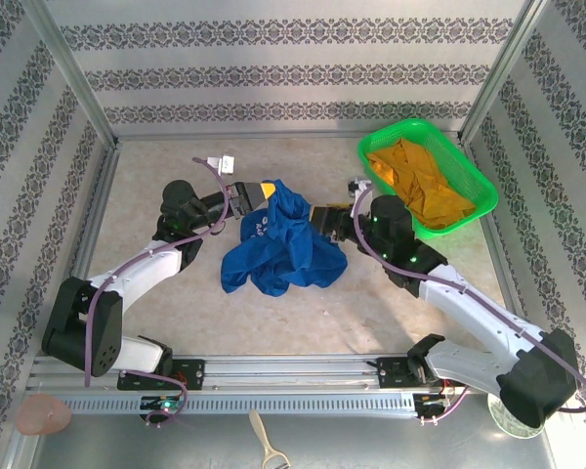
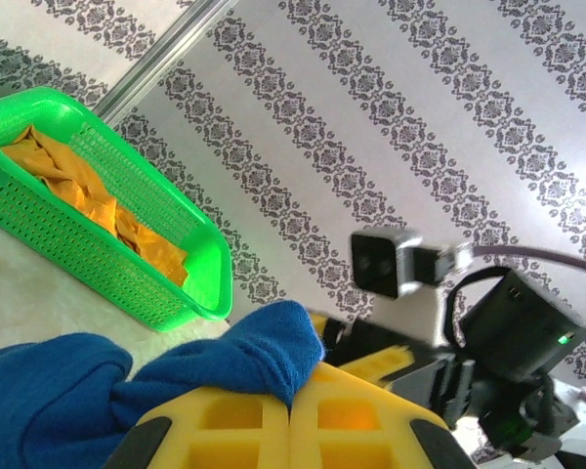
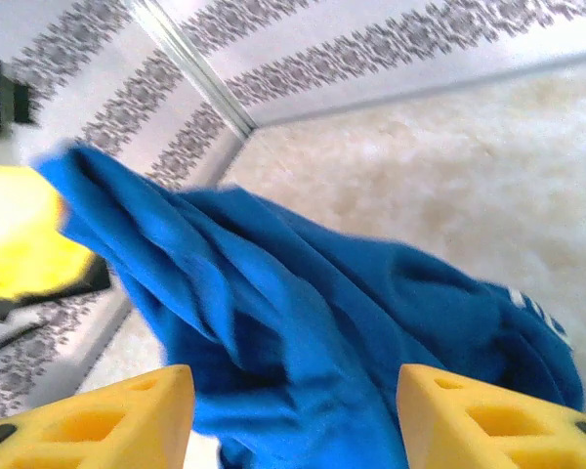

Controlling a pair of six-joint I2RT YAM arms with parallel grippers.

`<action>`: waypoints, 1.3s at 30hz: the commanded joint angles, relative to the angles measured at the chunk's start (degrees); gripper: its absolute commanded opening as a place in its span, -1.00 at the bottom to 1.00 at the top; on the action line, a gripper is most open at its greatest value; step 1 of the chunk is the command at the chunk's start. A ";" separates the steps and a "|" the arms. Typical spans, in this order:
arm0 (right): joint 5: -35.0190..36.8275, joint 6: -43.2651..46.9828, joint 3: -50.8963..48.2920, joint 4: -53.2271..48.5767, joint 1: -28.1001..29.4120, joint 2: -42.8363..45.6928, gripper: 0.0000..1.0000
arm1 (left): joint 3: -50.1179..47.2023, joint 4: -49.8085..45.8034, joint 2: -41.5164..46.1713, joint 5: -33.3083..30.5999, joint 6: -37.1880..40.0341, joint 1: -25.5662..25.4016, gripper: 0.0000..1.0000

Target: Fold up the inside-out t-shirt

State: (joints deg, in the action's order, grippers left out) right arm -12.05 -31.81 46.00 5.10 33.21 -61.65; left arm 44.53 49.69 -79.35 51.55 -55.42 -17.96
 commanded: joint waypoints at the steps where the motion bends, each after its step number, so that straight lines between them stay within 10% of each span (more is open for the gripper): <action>1: -3.16 3.95 5.62 -0.88 1.50 -3.13 0.12 | -0.08 3.33 1.20 1.76 -0.24 0.55 -1.00; 12: -6.16 3.70 13.13 2.13 3.45 -16.44 0.00 | 0.53 2.67 2.14 1.70 -0.71 0.48 -1.00; 17: -9.57 3.69 15.53 2.04 2.39 -17.22 -1.00 | -0.73 4.45 1.05 0.74 -1.96 0.49 -1.00; 28: -22.79 -3.25 15.32 9.07 -0.34 -4.99 -1.00 | -1.32 -6.65 -0.41 -5.34 6.21 1.34 -1.00; 33: -22.42 -6.54 10.66 14.50 -1.92 -7.04 -1.00 | -0.11 -13.50 3.04 -6.63 10.45 1.56 0.06; 39: -19.38 -10.09 5.75 18.60 -3.72 -8.98 -1.00 | -1.21 -25.79 13.78 -10.25 17.95 0.34 0.27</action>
State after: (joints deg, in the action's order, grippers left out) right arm -32.25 -39.22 53.36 18.83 29.95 -69.84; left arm 43.29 30.68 -71.33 43.40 -43.83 -16.86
